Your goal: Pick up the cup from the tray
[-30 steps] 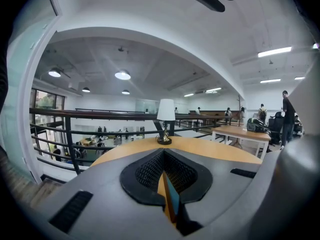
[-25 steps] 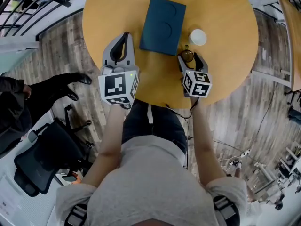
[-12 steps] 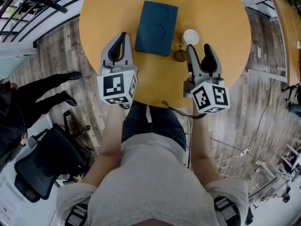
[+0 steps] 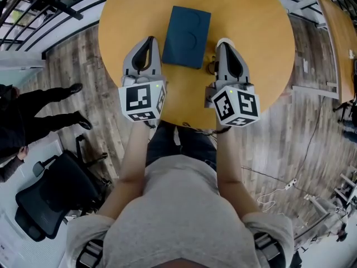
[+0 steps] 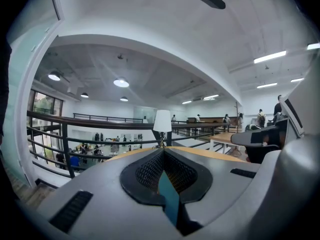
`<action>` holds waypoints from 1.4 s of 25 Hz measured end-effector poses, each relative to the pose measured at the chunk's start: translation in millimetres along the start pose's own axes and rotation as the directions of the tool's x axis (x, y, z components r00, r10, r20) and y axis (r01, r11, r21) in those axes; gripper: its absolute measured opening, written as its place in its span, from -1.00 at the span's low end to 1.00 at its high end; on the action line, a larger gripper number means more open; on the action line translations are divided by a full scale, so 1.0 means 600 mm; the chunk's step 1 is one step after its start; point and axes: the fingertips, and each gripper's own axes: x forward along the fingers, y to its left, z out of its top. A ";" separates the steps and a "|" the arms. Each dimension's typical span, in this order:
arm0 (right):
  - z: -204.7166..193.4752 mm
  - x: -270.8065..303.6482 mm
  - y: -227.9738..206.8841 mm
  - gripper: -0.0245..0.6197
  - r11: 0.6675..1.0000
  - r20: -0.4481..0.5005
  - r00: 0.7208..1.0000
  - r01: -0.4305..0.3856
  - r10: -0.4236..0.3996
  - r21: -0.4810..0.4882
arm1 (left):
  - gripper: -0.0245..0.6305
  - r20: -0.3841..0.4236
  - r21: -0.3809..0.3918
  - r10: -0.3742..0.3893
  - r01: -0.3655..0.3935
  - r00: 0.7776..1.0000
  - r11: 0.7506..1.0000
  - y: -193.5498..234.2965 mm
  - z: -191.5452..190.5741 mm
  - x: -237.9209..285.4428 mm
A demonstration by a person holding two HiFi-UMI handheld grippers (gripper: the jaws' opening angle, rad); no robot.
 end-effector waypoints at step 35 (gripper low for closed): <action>-0.018 0.045 0.059 -0.90 0.989 -0.028 0.999 0.032 -0.036 -0.146 | -0.91 0.021 0.000 -0.037 0.037 0.999 0.999 0.022 0.018 -0.001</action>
